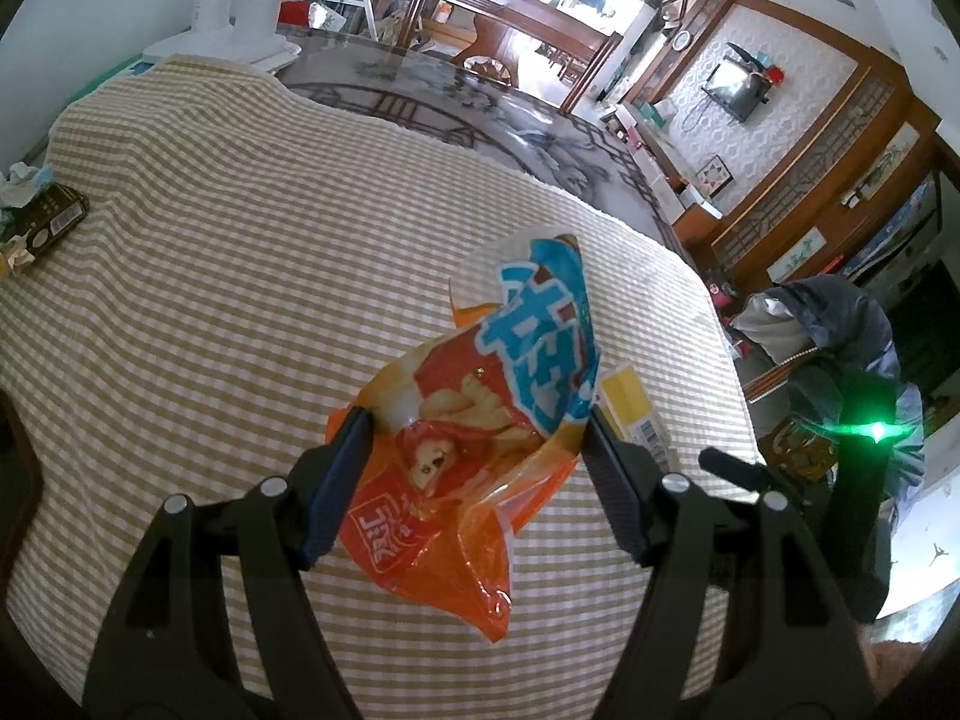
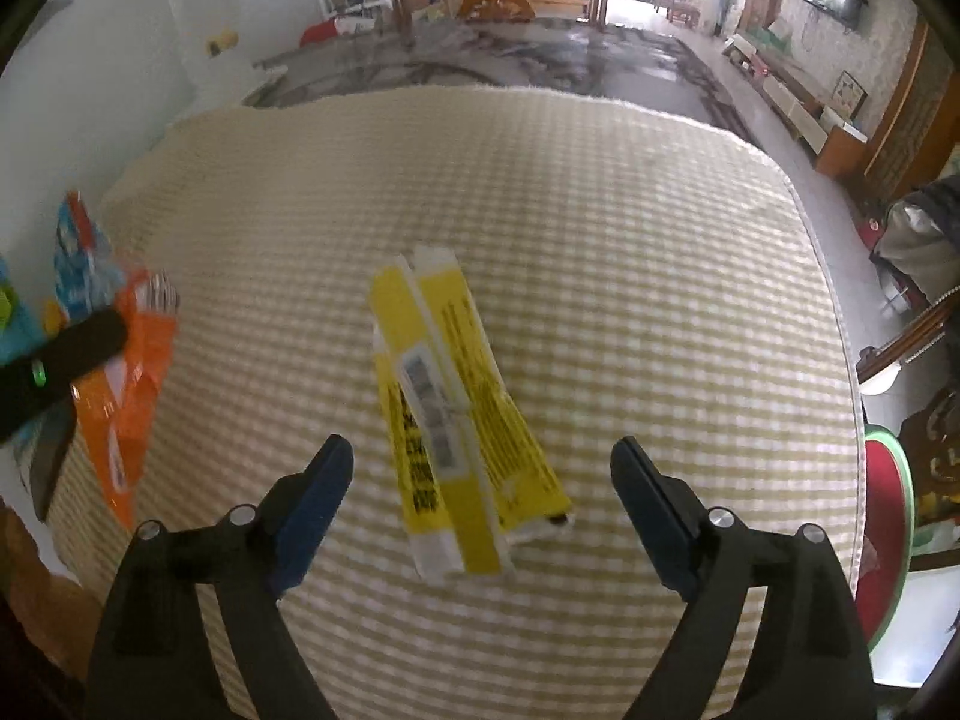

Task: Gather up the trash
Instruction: 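Grasp the yellow packet with the right tool while the left tool holds the snack bag, then lift the yellow packet with the right tool while the left tool holds the snack bag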

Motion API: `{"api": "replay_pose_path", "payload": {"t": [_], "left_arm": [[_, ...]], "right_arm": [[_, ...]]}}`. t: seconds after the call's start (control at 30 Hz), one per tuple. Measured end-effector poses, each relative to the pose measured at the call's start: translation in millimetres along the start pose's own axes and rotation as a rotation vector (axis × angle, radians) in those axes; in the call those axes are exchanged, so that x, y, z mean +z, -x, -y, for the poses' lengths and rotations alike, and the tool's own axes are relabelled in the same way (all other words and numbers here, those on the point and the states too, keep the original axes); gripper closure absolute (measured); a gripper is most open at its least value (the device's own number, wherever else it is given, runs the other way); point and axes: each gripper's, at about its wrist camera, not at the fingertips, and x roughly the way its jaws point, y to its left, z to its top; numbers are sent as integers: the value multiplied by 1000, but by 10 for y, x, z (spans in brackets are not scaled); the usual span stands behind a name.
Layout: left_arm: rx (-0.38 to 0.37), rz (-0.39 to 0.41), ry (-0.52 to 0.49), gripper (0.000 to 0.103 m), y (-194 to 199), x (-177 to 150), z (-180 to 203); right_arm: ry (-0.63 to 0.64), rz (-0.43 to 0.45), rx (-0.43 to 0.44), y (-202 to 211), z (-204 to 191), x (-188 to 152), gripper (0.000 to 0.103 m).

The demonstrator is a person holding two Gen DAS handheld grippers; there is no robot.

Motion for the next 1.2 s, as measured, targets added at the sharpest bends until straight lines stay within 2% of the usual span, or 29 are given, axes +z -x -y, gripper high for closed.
{"api": "replay_pose_path", "payload": {"t": [0.07,0.3,0.73,0.77,0.93,1.03,1.2], "left_arm": [[0,-2,-1,36,-7,-4,4],[2,-5,2,36,-29,0,-3],[7,-8,-1,36,-51,4,1],[7,-8,-1,35,-53,4,-1],[12,-11,-6,36,-69,4,12],[20,-7,-21,35,-85,-3,25],[41,-10,-43,36,-116,-22,28]], "right_arm": [[-9,-13,-17,-97,-6,49,18],[-18,-83,11,-354,-9,12,18],[3,-48,-4,-334,-6,16,18],[10,-48,-1,-344,-16,18,20],[30,-32,3,-316,-33,-24,46],[15,-18,32,-246,-28,-49,52],[-8,45,44,14,39,-153,53]]}}
